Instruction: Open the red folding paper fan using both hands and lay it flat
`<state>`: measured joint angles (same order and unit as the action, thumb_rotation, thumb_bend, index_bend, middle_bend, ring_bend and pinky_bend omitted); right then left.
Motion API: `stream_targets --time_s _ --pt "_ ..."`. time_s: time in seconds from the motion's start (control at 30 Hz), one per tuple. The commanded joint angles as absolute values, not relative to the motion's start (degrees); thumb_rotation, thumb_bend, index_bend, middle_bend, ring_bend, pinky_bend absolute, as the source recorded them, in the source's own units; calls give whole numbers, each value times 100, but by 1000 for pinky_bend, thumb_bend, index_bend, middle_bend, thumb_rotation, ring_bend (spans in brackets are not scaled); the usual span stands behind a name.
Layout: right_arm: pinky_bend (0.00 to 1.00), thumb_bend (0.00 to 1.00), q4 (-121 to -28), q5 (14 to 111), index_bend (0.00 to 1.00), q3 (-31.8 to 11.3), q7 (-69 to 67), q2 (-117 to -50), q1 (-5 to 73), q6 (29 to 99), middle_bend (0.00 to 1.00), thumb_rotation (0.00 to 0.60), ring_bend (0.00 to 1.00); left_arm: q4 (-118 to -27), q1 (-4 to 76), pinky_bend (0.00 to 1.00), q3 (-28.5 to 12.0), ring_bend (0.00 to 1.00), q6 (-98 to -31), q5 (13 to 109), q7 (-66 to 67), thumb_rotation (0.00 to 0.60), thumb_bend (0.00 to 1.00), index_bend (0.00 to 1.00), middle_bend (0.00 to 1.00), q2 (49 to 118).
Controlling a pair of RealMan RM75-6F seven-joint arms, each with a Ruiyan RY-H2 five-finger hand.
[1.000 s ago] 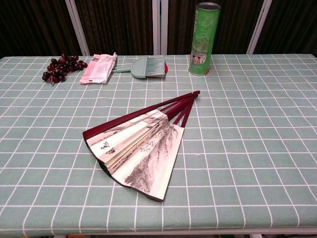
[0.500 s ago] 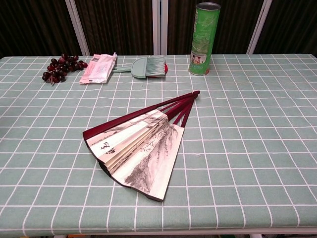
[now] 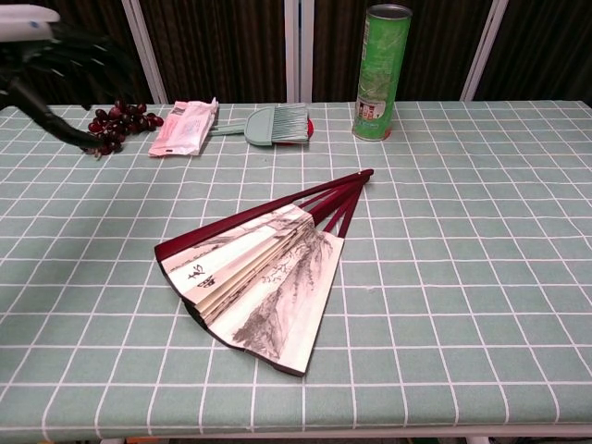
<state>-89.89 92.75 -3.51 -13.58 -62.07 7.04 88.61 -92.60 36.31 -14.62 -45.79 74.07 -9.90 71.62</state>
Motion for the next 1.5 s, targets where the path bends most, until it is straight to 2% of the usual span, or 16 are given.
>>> stream_targets --time_s 0.03,0.27,0.4,0.7,1.23,1.5 --pt "0 245 -8983 9245 0 -350 -1366 -6192 698 8845 0 600 0 -8965 4295 394 -1617 279 -3897 6580 -647 600 47 238 274 7697" --pt "0 244 -9021 9216 0 -347 -1330 -6140 686 8829 0 600 0 -8452 5059 422 -1474 307 -3412 5071 71 600 56 236 284 8336" --pt "0 244 -9042 9185 0 -347 -1308 -6123 683 8803 0 600 0 -8234 5424 444 -1400 319 -3423 4251 332 600 60 234 289 8693" --pt "0 244 -9067 9135 0 -365 -1266 -6147 718 8725 0 600 0 -7766 6026 494 -1175 333 -3710 3140 918 600 60 224 293 9302" --pt "0 245 -9045 9018 0 -371 -1248 -6128 663 8708 0 600 0 -7053 6377 520 -1126 364 -3587 2518 1193 600 93 224 320 9938" --pt "0 245 -9018 8991 0 -379 -1257 -6144 676 8661 0 600 0 -6867 6367 520 -1074 382 -3672 2569 1276 600 180 238 337 10144"
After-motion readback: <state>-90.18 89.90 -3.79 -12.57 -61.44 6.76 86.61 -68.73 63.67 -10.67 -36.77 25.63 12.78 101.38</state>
